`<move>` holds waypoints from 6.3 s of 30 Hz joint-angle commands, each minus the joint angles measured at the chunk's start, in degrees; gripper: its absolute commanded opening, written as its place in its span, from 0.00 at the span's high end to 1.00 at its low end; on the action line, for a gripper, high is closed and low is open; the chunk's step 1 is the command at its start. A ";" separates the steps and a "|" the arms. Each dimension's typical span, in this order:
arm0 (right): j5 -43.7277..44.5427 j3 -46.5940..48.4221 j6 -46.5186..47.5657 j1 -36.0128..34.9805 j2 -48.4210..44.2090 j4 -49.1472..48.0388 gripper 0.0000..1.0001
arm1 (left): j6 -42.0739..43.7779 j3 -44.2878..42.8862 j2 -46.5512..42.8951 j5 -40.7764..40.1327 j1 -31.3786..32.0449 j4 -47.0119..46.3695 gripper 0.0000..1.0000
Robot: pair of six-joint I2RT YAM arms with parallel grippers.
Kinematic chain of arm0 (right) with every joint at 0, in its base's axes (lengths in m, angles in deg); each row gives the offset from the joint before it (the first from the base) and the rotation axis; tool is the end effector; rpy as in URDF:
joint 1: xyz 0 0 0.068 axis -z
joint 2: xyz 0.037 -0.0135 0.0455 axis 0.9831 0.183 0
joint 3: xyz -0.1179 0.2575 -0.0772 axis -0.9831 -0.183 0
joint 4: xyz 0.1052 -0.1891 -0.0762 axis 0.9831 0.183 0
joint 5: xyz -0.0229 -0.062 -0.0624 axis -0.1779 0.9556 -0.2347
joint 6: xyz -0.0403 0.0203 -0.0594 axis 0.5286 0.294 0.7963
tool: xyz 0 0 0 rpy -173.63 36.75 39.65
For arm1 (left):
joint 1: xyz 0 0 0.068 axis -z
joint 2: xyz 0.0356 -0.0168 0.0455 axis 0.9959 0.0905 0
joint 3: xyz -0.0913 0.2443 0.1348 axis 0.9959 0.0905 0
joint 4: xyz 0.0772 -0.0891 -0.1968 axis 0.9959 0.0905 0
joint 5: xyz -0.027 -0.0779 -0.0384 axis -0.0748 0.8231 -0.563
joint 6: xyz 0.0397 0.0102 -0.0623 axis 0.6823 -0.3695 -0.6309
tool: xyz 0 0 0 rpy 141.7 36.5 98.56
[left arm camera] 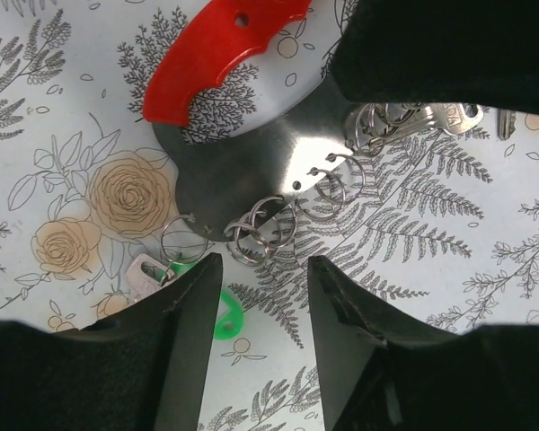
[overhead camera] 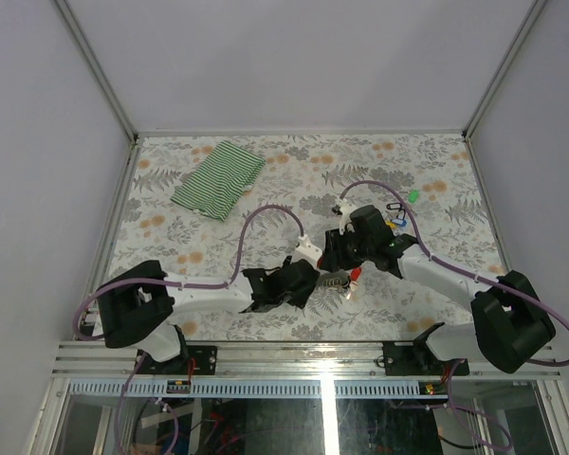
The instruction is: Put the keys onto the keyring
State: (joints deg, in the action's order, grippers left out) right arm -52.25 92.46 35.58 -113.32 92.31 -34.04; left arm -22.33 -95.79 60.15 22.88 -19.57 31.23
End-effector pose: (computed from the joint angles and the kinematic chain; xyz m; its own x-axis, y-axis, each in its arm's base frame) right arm 0.2042 0.1595 0.2255 -0.7940 -0.0809 -0.6025 -0.4378 0.7638 0.4743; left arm 0.1375 -0.2534 0.1901 -0.6384 0.3896 -0.6638 0.5668 0.8215 -0.0629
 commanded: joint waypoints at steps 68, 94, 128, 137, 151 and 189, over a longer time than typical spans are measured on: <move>-2.29 -9.03 10.22 0.64 -26.23 -16.87 0.45 | 23.81 1.92 -22.94 4.66 0.24 -0.78 1.00; -34.79 -7.79 17.47 0.64 -44.11 -37.26 0.50 | 38.68 -17.56 -33.77 33.52 -2.48 8.48 1.00; -42.76 -5.53 3.81 0.64 -37.41 -51.53 0.64 | 33.79 -15.80 -36.13 39.49 -2.48 -5.03 1.00; -43.06 -5.99 1.31 0.55 -35.57 -55.76 0.65 | 33.35 -15.51 -36.06 39.20 -2.42 -6.35 1.00; -42.97 -5.95 -0.86 -0.16 -33.98 -59.00 0.70 | 33.31 -15.44 -35.61 39.65 -2.48 -6.28 1.00; -20.84 13.55 20.68 -0.85 -32.52 -4.47 1.00 | 28.04 -9.41 -37.32 16.27 -2.39 -11.38 0.53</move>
State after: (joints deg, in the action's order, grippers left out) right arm -81.99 99.92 51.75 -113.91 58.46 -50.10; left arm 8.12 -106.54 23.65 48.52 -21.58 25.39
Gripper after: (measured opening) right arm 0.009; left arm 0.440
